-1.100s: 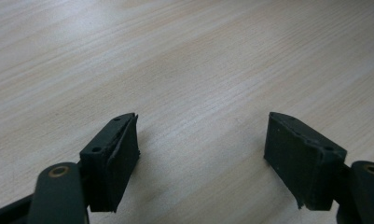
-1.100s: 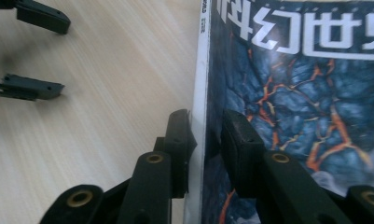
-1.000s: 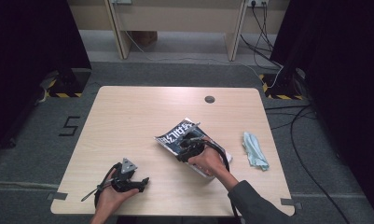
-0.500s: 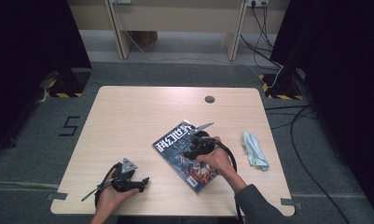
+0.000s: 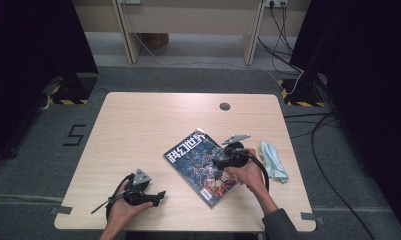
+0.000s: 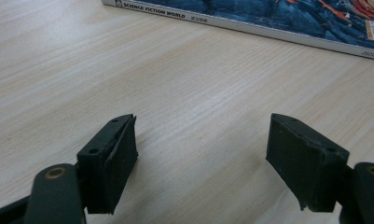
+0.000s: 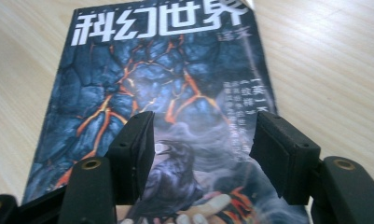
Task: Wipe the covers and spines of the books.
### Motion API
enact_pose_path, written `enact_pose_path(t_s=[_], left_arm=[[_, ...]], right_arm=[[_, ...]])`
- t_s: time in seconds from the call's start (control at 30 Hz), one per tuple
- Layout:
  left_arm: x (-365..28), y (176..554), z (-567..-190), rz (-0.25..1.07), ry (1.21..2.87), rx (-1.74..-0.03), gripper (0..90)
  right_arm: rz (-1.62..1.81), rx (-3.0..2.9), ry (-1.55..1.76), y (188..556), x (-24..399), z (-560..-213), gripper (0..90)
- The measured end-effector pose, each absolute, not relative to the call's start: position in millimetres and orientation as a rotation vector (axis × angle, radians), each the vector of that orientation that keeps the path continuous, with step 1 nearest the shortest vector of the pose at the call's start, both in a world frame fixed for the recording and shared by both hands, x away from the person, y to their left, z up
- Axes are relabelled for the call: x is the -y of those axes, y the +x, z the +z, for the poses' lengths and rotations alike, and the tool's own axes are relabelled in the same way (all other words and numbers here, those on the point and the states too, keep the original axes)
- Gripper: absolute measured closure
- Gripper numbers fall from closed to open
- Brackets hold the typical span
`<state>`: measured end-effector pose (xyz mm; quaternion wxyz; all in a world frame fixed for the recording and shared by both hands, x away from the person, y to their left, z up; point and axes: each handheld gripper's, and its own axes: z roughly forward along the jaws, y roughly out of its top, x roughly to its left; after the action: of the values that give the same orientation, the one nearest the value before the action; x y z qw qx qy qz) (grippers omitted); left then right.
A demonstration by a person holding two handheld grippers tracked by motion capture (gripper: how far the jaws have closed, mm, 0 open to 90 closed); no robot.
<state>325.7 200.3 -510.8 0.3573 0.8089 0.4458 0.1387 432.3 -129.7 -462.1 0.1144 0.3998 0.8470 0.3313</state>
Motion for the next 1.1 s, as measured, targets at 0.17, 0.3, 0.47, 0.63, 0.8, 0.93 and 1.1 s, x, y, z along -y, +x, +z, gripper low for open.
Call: enact_pose_path(t_s=[0.17,0.3,0.47,0.63,0.8,0.93,1.1], left_arm=[[-197,328,-512,0.342,2.090,-1.148,21.6],[-192,330,-512,0.341,2.076,-1.132,21.3],[-188,331,-513,0.353,2.068,-1.131,20.2],[-181,330,-512,0.353,2.046,-1.108,20.3],[-170,330,-511,0.274,1.966,-1.087,21.8],[-158,334,-513,0.241,1.936,-1.078,24.0],[-142,339,-516,0.223,1.959,-1.068,24.4]], right_arm=[[1.012,-2.466,1.209,433,141,-466,36.4],[0.991,-2.437,1.235,436,147,-469,32.7],[0.952,-2.417,1.291,440,157,-473,28.6],[0.929,-2.409,1.320,442,163,-477,28.6],[0.890,-2.425,1.341,443,166,-485,28.6],[0.862,-2.453,1.345,442,165,-491,29.7],[0.864,-2.487,1.316,434,161,-494,29.2]])
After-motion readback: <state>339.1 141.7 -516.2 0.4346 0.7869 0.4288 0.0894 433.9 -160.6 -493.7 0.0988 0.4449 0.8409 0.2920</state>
